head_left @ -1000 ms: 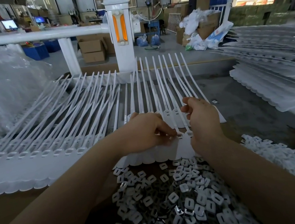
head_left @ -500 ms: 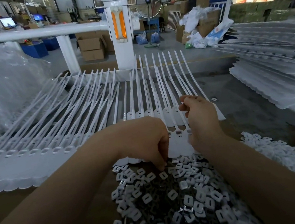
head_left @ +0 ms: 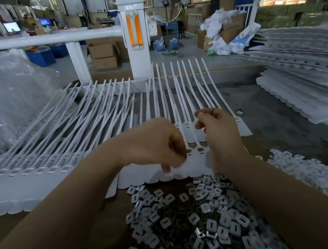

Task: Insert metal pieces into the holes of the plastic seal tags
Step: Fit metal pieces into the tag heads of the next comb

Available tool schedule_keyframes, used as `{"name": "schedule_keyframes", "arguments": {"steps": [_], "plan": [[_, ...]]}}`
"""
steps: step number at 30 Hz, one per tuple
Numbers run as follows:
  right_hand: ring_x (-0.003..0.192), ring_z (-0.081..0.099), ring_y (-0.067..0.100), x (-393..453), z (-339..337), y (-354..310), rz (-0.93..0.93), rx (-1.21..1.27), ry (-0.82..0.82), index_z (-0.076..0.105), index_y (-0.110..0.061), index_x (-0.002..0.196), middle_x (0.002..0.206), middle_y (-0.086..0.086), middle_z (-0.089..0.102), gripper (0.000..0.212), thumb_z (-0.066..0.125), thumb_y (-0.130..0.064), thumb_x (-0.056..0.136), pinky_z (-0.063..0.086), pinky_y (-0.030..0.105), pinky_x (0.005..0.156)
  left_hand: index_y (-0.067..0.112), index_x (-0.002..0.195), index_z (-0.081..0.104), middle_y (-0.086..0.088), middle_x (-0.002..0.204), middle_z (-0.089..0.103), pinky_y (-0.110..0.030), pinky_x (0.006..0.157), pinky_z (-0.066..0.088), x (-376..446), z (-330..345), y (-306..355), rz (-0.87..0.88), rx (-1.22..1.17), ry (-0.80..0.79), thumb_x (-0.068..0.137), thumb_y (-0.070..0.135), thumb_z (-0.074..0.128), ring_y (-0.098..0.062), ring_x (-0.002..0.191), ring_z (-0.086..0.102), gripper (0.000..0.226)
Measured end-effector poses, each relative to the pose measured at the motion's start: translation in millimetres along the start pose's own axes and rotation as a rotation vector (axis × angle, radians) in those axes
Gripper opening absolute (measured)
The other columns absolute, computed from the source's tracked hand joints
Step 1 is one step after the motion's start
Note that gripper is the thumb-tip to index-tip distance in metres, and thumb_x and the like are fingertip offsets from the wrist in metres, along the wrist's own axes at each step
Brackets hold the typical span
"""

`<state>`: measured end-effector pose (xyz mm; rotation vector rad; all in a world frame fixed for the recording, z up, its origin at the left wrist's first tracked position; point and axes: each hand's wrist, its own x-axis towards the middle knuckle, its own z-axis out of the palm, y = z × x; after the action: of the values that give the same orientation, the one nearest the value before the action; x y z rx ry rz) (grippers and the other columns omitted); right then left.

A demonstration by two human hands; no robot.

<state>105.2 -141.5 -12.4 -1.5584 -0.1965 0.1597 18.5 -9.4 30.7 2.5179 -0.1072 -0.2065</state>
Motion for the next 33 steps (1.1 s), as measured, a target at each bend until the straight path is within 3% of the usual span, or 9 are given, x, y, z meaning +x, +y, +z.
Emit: {"name": "schedule_keyframes", "arguments": {"steps": [4, 11, 15, 18, 20, 26, 33], "plan": [[0.052, 0.047, 0.002, 0, 2, 4, -0.120, -0.070, -0.113, 0.065, -0.016, 0.095, 0.059, -0.010, 0.064, 0.009, 0.056, -0.020, 0.095, 0.039, 0.007, 0.044, 0.014, 0.081, 0.075, 0.017, 0.059, 0.066, -0.002, 0.046, 0.041, -2, -4, -14, 0.115, -0.041, 0.505, 0.079, 0.004, 0.076, 0.009, 0.052, 0.061, 0.010], [0.063, 0.062, -0.009, -2, 3, 2, -0.174, -0.070, -0.273, 0.067, -0.019, 0.095, 0.069, -0.009, 0.070, 0.005, 0.065, -0.017, 0.090, 0.040, 0.003, 0.051, 0.015, 0.079, 0.076, 0.009, 0.072, 0.071, -0.018, 0.064, 0.055, 5, 4, -23, 0.320, 0.279, 0.684, 0.072, 0.004, 0.078, -0.002, 0.064, 0.064, 0.013], [0.071, 0.064, -0.002, -1, 2, 3, -0.177, -0.077, -0.266, 0.066, -0.025, 0.093, 0.083, -0.003, 0.071, 0.012, 0.067, -0.013, 0.089, 0.045, 0.007, 0.055, 0.016, 0.081, 0.076, 0.010, 0.075, 0.071, -0.013, 0.063, 0.053, 7, 9, -25, 0.334, 0.215, 0.681, 0.074, 0.005, 0.080, 0.000, 0.066, 0.065, 0.013], [0.066, 0.061, -0.006, -1, 1, 4, -0.213, -0.056, -0.227, 0.063, -0.024, 0.095, 0.084, -0.002, 0.068, 0.016, 0.067, -0.010, 0.088, 0.045, 0.006, 0.054, 0.015, 0.084, 0.071, 0.006, 0.073, 0.073, -0.012, 0.064, 0.053, 10, 7, -25, 0.159, -0.220, 0.645, 0.081, 0.007, 0.076, -0.005, 0.070, 0.071, 0.011], [0.071, 0.063, -0.004, 0, 2, 5, -0.252, -0.081, -0.208, 0.061, -0.025, 0.096, 0.086, -0.002, 0.068, 0.017, 0.068, -0.011, 0.088, 0.047, 0.010, 0.059, 0.015, 0.090, 0.069, 0.004, 0.078, 0.075, -0.015, 0.064, 0.054, 13, 2, -27, 0.047, -0.384, 0.617, 0.088, 0.010, 0.070, -0.009, 0.071, 0.072, 0.006], [0.085, 0.063, 0.000, -2, 4, 7, -0.349, -0.188, -0.204, 0.057, -0.027, 0.096, 0.090, -0.009, 0.067, 0.020, 0.071, -0.016, 0.087, 0.049, 0.020, 0.076, 0.020, 0.087, 0.074, 0.004, 0.075, 0.075, -0.014, 0.060, 0.053, 12, -3, -29, -0.035, -0.404, 0.505, 0.087, 0.022, 0.071, -0.008, 0.067, 0.070, 0.004], [0.078, 0.061, -0.002, -2, 5, 9, -0.340, -0.206, -0.192, 0.058, -0.028, 0.096, 0.089, -0.010, 0.066, 0.017, 0.068, -0.017, 0.089, 0.046, 0.012, 0.061, 0.014, 0.088, 0.074, 0.002, 0.073, 0.074, -0.015, 0.060, 0.052, 15, 1, -28, -0.125, -0.458, 0.447, 0.089, 0.019, 0.070, -0.008, 0.065, 0.068, 0.007]]}}
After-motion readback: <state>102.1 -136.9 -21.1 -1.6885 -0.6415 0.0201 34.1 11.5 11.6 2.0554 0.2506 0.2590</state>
